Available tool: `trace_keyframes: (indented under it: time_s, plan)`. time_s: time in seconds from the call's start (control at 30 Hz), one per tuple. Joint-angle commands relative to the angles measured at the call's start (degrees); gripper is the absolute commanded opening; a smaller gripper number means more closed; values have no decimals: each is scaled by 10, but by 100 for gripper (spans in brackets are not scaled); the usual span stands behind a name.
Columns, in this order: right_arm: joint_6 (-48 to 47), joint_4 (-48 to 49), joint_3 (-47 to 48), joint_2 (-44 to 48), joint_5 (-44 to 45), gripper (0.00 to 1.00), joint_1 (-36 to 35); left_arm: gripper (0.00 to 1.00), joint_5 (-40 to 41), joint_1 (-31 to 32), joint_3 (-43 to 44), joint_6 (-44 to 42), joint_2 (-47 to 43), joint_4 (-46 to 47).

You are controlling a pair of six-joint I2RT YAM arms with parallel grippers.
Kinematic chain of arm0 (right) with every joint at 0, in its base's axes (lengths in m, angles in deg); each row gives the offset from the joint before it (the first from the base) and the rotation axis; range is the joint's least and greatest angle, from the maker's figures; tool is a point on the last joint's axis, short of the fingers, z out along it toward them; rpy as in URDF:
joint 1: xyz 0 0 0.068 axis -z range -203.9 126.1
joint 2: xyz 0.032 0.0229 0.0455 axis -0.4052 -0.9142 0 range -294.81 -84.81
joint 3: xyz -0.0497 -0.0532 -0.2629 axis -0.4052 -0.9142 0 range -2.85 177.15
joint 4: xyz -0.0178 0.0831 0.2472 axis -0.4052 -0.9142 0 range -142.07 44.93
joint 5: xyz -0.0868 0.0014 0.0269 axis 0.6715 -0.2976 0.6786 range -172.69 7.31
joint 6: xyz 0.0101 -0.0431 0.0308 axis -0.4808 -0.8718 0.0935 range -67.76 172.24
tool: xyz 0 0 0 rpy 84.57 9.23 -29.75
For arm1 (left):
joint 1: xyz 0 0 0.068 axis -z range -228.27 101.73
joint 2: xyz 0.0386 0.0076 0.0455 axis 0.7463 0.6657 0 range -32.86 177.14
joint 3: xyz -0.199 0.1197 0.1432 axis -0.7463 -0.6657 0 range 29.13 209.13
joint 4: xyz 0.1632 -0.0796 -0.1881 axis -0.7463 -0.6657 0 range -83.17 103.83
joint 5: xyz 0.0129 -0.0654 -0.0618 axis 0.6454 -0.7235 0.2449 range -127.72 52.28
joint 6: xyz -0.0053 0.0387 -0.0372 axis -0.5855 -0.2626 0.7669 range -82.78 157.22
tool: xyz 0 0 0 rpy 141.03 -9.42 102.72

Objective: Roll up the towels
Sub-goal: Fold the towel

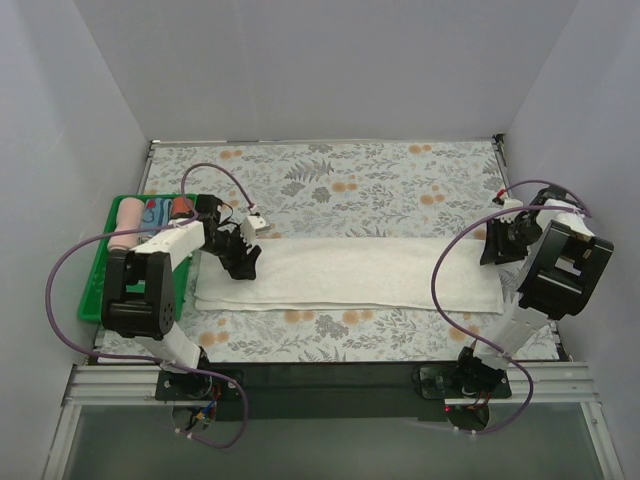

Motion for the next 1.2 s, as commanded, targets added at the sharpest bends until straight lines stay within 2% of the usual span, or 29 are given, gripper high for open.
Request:
trace_keyframes:
  time_s: [0.0, 0.07, 0.1, 0.17, 0.2, 0.43, 0.83, 0.87, 0.9, 1.0, 1.17]
  plan:
    - [-7, -1, -6, 8, 3, 40, 5, 52, 7, 2, -7, -1, -8, 19]
    - [-13, 0, -4, 12, 1, 30, 7, 50, 10, 2, -11, -1, -4, 22]
    - [-13, -1, -1, 12, -2, 17, 7, 49, 19, 2, -16, 1, -2, 28]
    - [-12, -3, 8, 17, -5, 6, 7, 45, 29, 2, -20, 7, 7, 34]
    - [-10, -6, 21, 18, -11, 1, 7, 40, 38, 2, -21, 7, 12, 37]
    - [-9, -44, 103, 12, -25, 1, 7, 30, 70, 2, -24, 19, 39, 52]
    - [6, -45, 145, -80, -20, 1, 5, 30, 81, 2, -15, 22, 67, 56]
    - [6, -45, 145, -82, -19, 3, 4, 30, 82, 2, -15, 23, 67, 56]
    - [6, -45, 149, -87, -15, 15, 3, 32, 78, 2, -13, 23, 66, 55]
    - [12, -47, 156, -97, -2, 34, 4, 34, 66, 2, 0, 29, 62, 43]
    - [7, -47, 171, -57, 19, 38, 1, 35, 11, 2, 61, 39, 7, 13]
